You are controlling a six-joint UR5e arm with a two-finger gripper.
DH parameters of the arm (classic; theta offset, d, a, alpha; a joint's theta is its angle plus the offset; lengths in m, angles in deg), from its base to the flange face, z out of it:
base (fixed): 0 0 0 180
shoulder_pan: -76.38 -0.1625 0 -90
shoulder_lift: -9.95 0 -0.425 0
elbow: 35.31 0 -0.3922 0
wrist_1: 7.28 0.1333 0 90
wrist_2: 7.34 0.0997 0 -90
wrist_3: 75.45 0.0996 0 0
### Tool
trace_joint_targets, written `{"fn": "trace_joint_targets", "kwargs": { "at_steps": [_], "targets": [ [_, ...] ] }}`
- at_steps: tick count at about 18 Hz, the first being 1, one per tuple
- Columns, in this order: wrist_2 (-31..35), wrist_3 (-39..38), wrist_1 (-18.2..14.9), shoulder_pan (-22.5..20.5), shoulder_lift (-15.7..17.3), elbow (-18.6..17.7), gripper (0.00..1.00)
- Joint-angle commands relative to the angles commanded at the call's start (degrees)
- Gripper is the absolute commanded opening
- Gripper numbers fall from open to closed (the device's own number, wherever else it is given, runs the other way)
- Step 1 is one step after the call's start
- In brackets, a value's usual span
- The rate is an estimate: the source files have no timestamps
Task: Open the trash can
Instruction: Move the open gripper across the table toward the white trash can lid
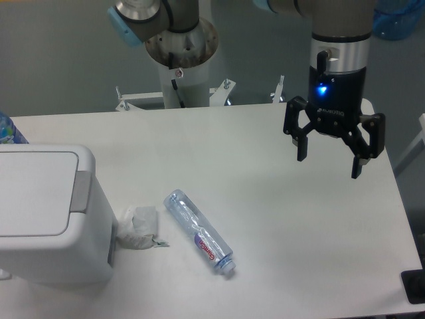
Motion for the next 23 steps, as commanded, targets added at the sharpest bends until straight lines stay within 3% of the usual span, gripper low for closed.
{"fn": "trace_joint_targets", "kwargs": {
  "at_steps": [4,10,14,17,20,23],
  "targets": [
    [0.1,-1.0,0.0,0.5,0.3,0.0,1.00],
    [0.2,-16.8,0.3,3.6,0.6,0.6,1.00],
    [-1.0,-22.6,3.2,6.8,0.6,0.1,1.00],
    [-0.9,-33.3,4.1,9.8,0.4,0.3,1.00],
    [-0.9,-41.5,8.4,13.2,0.3,-1.0,1.00],
    [-0.5,-47.8,8.5,17.7,0.5,-2.4,1.00]
  ]
}}
